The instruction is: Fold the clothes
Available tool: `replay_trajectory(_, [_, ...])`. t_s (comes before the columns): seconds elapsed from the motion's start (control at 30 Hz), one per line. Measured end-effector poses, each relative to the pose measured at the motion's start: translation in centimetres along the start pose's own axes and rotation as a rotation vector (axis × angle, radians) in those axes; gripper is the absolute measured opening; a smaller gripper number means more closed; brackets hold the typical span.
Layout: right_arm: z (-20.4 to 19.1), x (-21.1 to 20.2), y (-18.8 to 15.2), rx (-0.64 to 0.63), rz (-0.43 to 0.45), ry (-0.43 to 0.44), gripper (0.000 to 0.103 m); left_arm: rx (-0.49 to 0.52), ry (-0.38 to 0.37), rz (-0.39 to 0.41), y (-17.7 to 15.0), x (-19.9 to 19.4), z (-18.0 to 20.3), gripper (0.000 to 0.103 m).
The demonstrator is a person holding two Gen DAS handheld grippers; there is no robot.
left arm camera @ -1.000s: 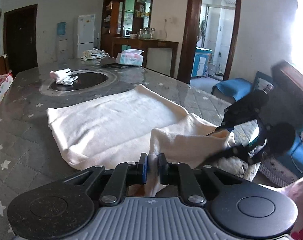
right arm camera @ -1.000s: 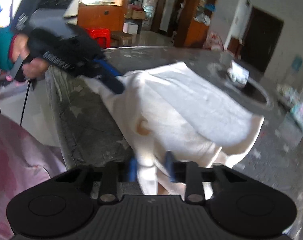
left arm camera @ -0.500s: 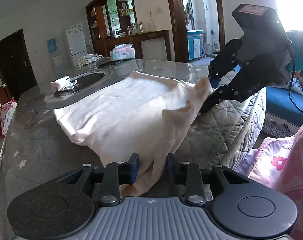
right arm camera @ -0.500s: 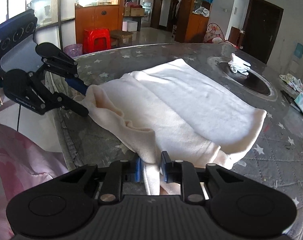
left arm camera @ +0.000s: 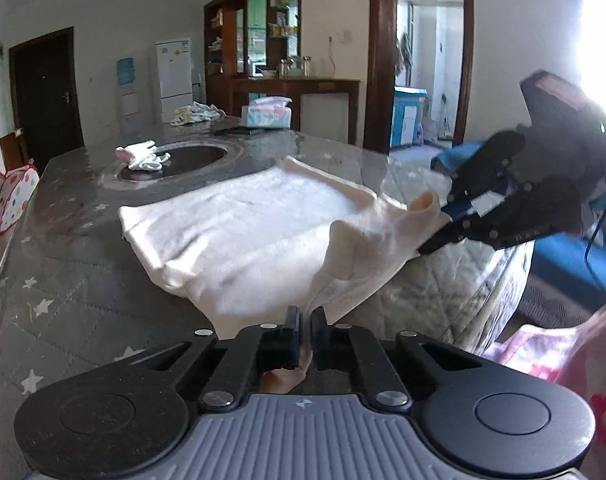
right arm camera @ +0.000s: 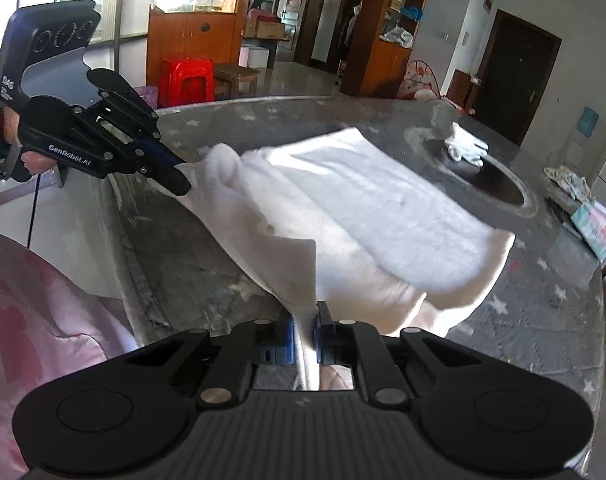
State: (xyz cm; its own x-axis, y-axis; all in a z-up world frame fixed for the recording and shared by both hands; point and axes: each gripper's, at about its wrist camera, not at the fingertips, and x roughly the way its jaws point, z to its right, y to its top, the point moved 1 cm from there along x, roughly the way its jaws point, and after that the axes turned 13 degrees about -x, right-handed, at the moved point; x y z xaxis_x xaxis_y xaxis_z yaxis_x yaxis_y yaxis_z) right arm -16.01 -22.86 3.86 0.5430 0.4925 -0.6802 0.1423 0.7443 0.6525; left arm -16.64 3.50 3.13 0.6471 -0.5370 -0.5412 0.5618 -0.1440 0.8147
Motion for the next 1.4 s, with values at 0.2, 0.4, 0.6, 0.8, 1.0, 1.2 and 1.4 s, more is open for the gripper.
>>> replay_trajectory(0.2, [-0.7, -3.4, 1.2, -0.011, 0.042, 0.029, 0.008, -0.054, -0.031, 0.022, 0.6, -3.3, 0.6, 0.006])
replay_trajectory(0.4, [-2.0, -7.1, 2.4, -0.009, 0.056, 0.083, 0.005, -0.050, -0.022, 0.037, 0.8, -7.2, 2.2, 0.006])
replay_trajectory(0.6, [0.2, -7.0, 4.2, 0.007, 0.068, 0.049, 0.004, -0.049, 0.010, 0.080, 3.3, -6.2, 1.6, 0.005])
replay_trajectory(0.8, [4.7, -4.9, 5.6, 0.031, 0.054, 0.011, 0.004, -0.046, 0.025, 0.093, 6.3, -2.9, -0.5, 0.005])
replay_trajectory(1.0, [9.2, -0.9, 6.5, 0.046, 0.019, -0.001, 0.004, -0.073, 0.057, 0.067, 9.1, 1.9, -3.9, 0.005])
replay_trajectory(1.2, [12.3, 4.8, 5.9, 0.087, -0.031, -0.012, 0.005, -0.106, 0.115, 0.017, 10.5, 7.5, -7.1, 0.005])
replay_trajectory(1.4, [13.9, 10.2, 3.7, 0.210, -0.049, -0.063, 0.009, -0.151, 0.191, -0.021, 10.3, 12.1, -9.1, 0.005])
